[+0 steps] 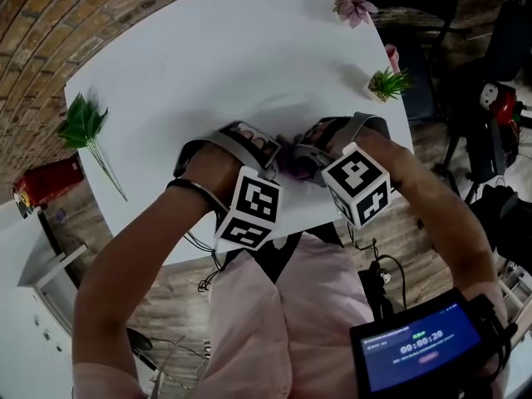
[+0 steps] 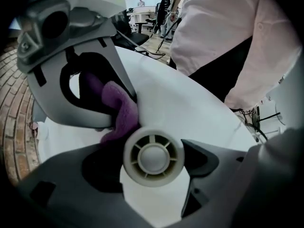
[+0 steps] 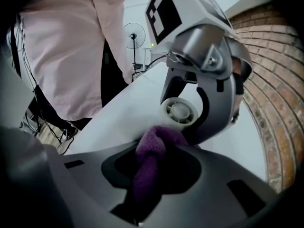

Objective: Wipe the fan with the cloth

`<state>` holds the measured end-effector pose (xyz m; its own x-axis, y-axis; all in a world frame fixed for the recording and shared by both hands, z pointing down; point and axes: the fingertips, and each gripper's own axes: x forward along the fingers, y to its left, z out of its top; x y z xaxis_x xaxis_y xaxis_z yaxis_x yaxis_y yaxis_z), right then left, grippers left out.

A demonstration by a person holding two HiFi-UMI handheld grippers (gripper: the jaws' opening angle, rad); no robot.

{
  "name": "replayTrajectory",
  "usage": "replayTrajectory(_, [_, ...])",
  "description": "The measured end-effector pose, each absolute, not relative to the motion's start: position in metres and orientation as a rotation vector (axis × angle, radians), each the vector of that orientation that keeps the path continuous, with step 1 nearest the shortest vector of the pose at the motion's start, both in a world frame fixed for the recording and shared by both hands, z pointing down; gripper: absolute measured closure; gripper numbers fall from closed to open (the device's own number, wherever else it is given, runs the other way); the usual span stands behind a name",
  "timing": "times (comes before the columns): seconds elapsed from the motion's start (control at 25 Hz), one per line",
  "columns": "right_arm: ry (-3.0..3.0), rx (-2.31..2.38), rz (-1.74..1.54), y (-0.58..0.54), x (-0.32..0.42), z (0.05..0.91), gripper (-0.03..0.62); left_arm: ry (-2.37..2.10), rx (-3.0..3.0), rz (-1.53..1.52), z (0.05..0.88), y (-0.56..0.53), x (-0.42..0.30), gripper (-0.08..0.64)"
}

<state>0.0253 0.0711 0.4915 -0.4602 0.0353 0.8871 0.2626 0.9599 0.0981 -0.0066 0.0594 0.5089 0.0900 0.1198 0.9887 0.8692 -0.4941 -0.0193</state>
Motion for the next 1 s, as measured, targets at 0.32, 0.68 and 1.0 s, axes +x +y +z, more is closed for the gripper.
replayTrajectory(0.32, [-2.022,-0.214,-0.195,0.095,0.042,0.492,0.5,-0.957,-1.766,-1.495,0.51,0.056,-0.007,0.186])
replayTrajectory(0.68, [-2.05,0.022,-0.033,0.103,0.052,0.491,0.5,-0.89,-1.87,-1.527,0.509,0.049,-0.008,0.186])
replayTrajectory(1.0, [-2.08,0.265,0.108,0.119,0.037,0.493,0.5,-0.667,-2.042,-1.702,0.51,0.036,-0.014,0.186])
